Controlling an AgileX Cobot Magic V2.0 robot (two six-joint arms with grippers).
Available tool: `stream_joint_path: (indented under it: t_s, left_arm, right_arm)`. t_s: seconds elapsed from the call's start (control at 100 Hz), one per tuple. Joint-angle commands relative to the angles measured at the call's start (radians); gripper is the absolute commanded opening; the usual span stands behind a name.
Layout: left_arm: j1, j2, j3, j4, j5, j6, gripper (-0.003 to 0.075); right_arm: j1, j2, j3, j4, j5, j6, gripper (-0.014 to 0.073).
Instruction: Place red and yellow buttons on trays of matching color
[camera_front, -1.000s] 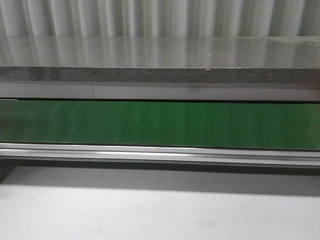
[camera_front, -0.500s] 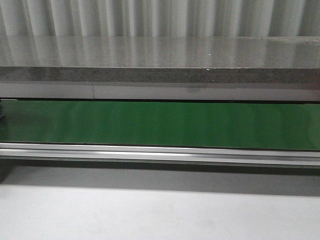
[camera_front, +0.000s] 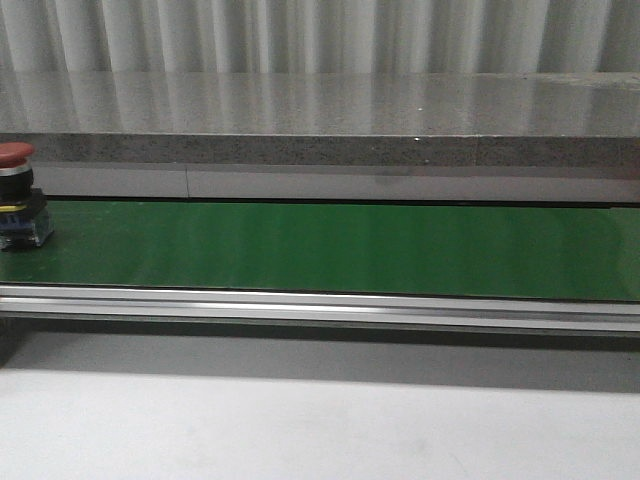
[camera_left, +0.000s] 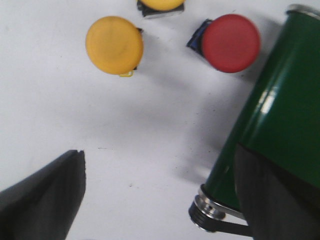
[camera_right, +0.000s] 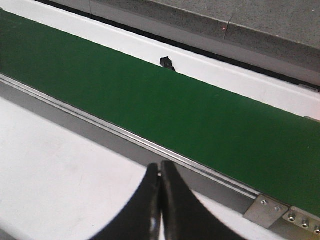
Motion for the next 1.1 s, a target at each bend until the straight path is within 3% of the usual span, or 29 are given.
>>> stream_joint_path:
  t_s: [0.0,0.52,1.09]
  left_arm:
    - [0.013,0.003,-0.028,0.018,0.005,-0.001,0.0585]
    - [0.016,0.094,-0.028,0.039,-0.258,-0.01,0.0585]
    - [0.016,0.111,-0.028,0.06,-0.312,-0.01,0.0585]
  right_arm:
    - [-0.002,0.009,-0.022,0.006,-0.067,-0.009,-0.0066]
    - [-0.002,0.009,-0.022,0.006,-0.067,-0.009,-0.0066]
    - [-0.002,0.009,-0.022,0.006,-0.067,-0.009,-0.0066]
